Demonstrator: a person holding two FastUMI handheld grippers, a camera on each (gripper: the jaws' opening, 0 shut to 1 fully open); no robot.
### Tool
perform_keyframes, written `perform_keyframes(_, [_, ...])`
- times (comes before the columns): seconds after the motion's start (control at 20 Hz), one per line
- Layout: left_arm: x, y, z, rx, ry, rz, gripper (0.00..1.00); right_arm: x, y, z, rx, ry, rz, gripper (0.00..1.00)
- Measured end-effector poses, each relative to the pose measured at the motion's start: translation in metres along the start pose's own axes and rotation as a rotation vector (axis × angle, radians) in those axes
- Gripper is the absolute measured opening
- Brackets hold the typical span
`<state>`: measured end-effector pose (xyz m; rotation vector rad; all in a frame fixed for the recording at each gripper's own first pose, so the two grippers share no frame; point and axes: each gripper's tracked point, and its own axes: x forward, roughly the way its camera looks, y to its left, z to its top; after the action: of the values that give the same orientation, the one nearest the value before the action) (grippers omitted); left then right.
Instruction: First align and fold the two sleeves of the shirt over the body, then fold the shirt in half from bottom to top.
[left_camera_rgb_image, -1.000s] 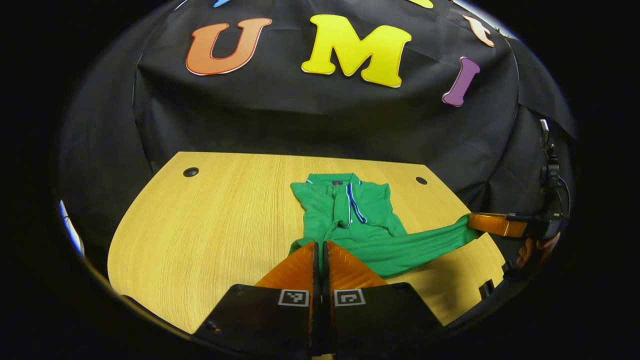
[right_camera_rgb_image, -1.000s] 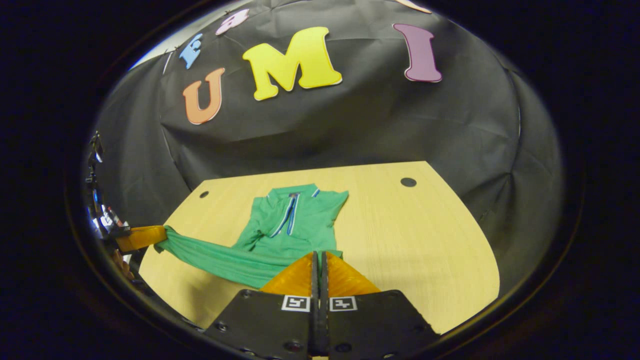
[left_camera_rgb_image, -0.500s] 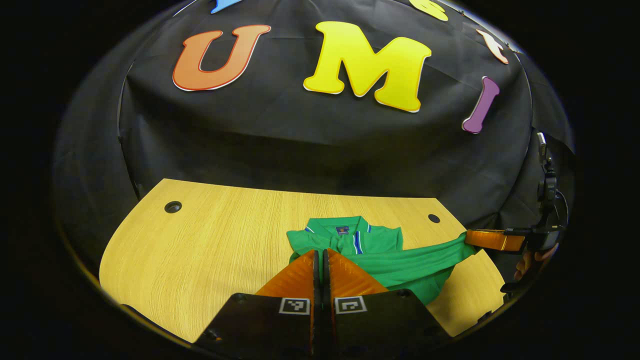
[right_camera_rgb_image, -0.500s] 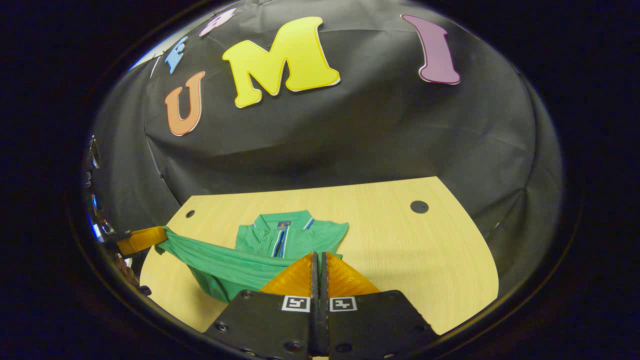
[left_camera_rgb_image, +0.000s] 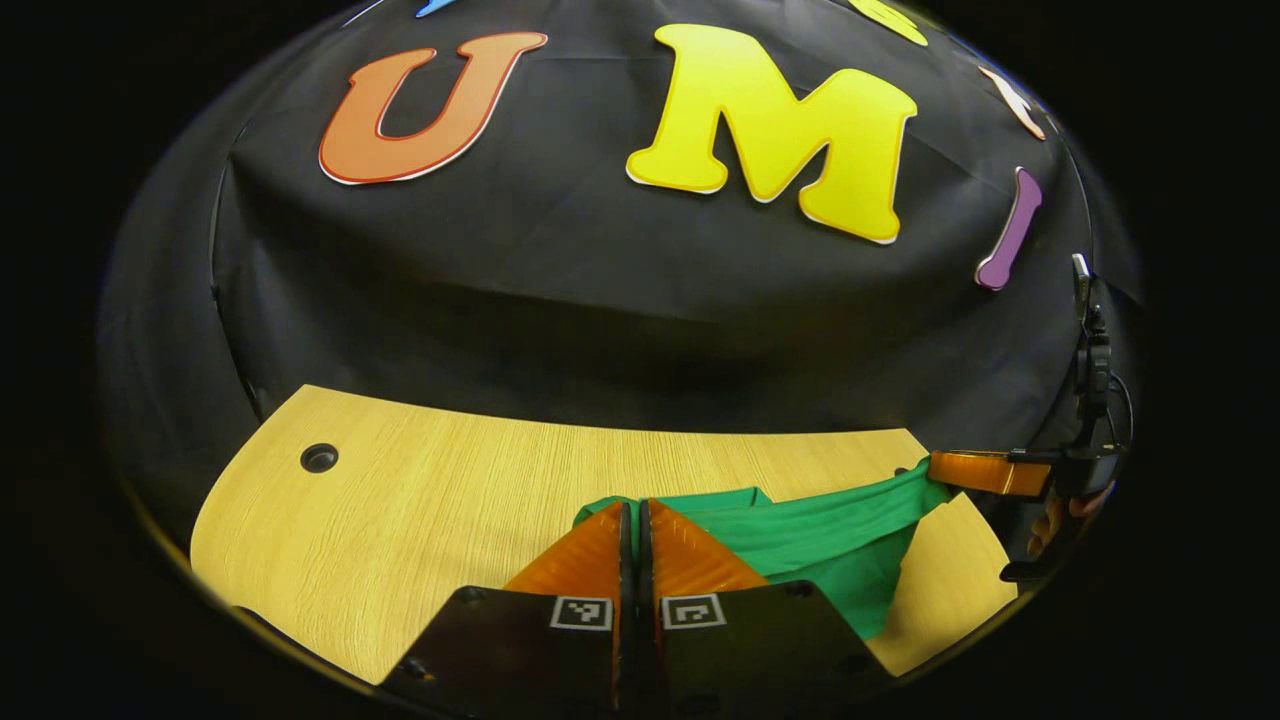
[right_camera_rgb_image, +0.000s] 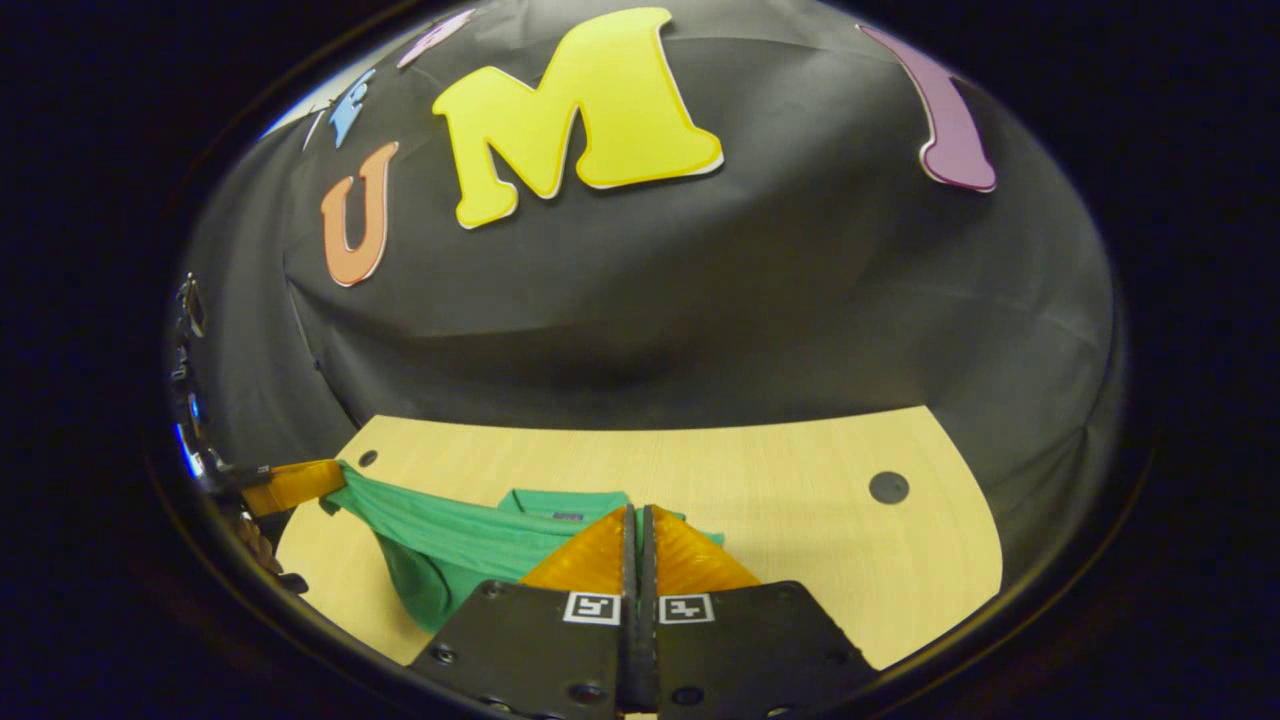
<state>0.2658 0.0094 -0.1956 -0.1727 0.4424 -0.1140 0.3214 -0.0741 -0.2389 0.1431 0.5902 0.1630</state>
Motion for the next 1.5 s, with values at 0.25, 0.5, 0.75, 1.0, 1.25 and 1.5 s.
perform_keyframes(0.25, [0.040,0.003,-0.007,0.007,0.007,0.022,0.05,0.032,-0.009,0.000,-0.011,0.007,-0.008,0.00])
perform_keyframes(0.5, [0.067,0.010,-0.024,0.008,0.022,0.052,0.08,0.056,-0.015,-0.018,-0.012,0.047,-0.014,0.00])
perform_keyframes(0.75, [0.072,0.021,-0.049,-0.001,0.096,0.078,0.51,0.065,-0.019,-0.031,-0.026,0.067,-0.053,0.10])
perform_keyframes(1.0, [0.044,0.036,-0.036,-0.002,0.047,0.147,1.00,0.036,-0.012,-0.026,-0.037,0.009,-0.092,0.98])
perform_keyframes(1.25, [-0.011,0.040,0.006,0.000,-0.057,0.184,1.00,-0.020,0.005,-0.003,-0.093,-0.082,-0.119,0.96])
perform_keyframes(1.5, [-0.087,0.019,0.056,0.025,-0.174,0.179,1.00,-0.103,0.031,0.021,-0.123,-0.194,-0.143,0.96])
